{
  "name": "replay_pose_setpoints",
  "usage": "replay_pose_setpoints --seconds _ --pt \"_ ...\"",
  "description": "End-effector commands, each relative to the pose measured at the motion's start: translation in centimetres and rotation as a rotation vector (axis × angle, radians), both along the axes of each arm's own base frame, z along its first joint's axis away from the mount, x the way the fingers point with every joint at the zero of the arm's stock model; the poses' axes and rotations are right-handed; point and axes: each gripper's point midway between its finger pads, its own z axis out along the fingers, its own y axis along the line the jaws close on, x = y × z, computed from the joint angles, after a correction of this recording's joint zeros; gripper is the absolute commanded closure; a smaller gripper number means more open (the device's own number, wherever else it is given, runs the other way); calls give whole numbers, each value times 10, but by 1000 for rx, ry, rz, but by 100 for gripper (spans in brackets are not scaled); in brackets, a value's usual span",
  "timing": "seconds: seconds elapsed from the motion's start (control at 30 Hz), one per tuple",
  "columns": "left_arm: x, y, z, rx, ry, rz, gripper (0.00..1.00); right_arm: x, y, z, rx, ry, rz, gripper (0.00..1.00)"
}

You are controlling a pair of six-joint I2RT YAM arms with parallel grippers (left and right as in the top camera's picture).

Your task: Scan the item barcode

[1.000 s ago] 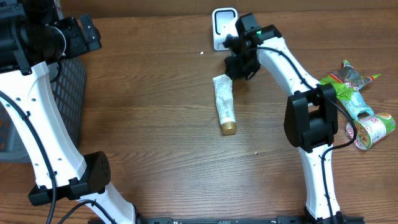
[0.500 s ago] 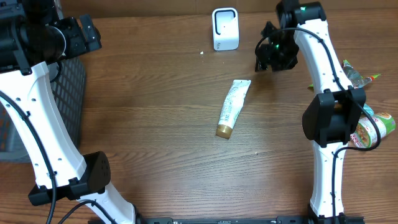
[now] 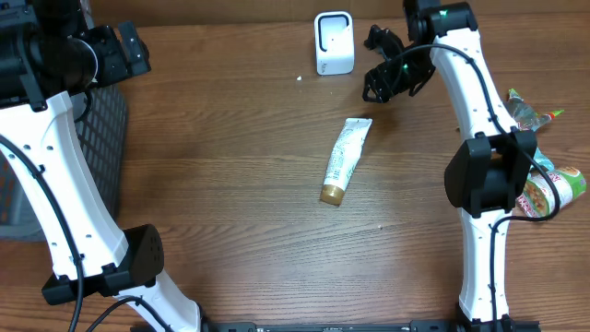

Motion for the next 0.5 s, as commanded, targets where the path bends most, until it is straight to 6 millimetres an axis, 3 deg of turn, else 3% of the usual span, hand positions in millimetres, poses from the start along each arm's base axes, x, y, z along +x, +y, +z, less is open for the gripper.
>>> replay_pose_setpoints --seconds 0.0,0.3,0.4,0.47 --pt "0 3 0 1 -1 20 0 -9 12 -24 58 38 93 30" --pt "0 3 0 1 -1 20 0 -19 26 -62 103 156 42 34" --pt "0 3 0 1 -1 20 0 -26 32 -67 106 180 53 36" --pt "0 3 0 1 -1 20 0 -33 36 -68 101 201 63 42"
